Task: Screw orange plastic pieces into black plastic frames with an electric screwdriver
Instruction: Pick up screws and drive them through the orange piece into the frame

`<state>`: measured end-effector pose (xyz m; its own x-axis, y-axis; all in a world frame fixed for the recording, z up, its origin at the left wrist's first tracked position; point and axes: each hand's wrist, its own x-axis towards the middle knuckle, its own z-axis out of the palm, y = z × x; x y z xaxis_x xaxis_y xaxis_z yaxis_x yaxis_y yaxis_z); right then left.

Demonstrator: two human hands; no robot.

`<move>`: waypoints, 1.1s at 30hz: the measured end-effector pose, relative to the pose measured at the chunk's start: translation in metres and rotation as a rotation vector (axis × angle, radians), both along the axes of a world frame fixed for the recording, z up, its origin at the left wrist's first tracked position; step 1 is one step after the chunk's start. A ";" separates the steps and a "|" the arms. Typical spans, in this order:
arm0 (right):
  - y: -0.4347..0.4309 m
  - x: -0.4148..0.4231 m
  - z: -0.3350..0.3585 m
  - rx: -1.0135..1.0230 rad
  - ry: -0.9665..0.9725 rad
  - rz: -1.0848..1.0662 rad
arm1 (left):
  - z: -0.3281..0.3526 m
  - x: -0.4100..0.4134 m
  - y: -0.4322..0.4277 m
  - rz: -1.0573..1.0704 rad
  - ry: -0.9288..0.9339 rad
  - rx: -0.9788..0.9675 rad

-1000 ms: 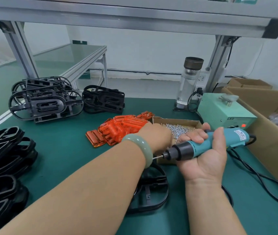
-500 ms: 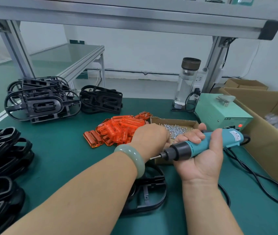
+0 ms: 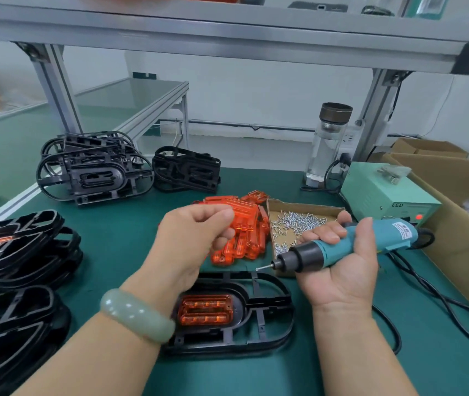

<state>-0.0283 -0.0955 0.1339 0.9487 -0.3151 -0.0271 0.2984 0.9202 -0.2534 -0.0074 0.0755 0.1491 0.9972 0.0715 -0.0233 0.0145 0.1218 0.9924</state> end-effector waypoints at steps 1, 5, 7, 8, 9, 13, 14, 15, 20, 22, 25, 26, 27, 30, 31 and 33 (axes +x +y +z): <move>0.001 0.000 0.000 -0.002 0.005 -0.003 | -0.001 -0.008 0.007 -0.010 0.037 -0.087; 0.007 -0.002 0.000 0.001 0.025 -0.009 | -0.007 -0.039 0.026 -0.035 0.087 -0.265; 0.010 -0.003 0.001 -0.018 0.039 -0.021 | -0.012 -0.051 0.027 -0.023 0.085 -0.306; 0.011 -0.003 0.001 -0.029 0.045 -0.028 | -0.015 -0.055 0.026 -0.014 0.085 -0.321; 0.013 -0.004 0.001 -0.038 0.048 -0.033 | -0.017 -0.059 0.023 -0.010 0.086 -0.327; 0.018 -0.006 0.003 -0.063 0.056 -0.032 | -0.021 -0.066 0.015 -0.060 0.100 -0.304; 0.018 -0.007 0.003 -0.064 0.058 -0.027 | -0.021 -0.066 0.014 -0.076 0.111 -0.307; 0.019 -0.008 0.003 -0.064 0.060 -0.022 | -0.020 -0.067 0.013 -0.094 0.126 -0.311; 0.022 -0.009 0.003 -0.071 0.068 -0.019 | -0.021 -0.067 0.012 -0.194 0.216 -0.383; 0.022 -0.009 0.004 -0.072 0.068 -0.013 | -0.021 -0.067 0.012 -0.220 0.263 -0.440; 0.022 -0.009 0.003 -0.073 0.068 -0.009 | -0.019 -0.068 0.012 -0.265 0.316 -0.518; 0.022 -0.009 0.003 -0.075 0.067 -0.010 | -0.018 -0.068 0.012 -0.279 0.325 -0.534; 0.023 -0.010 0.003 -0.079 0.065 -0.014 | -0.018 -0.068 0.012 -0.291 0.333 -0.546; 0.024 -0.010 0.004 -0.095 0.062 -0.027 | -0.018 -0.068 0.012 -0.310 0.350 -0.562; 0.024 -0.010 0.004 -0.101 0.062 -0.030 | -0.018 -0.068 0.012 -0.308 0.352 -0.560; 0.024 -0.010 0.004 -0.111 0.063 -0.032 | -0.019 -0.067 0.012 -0.299 0.347 -0.542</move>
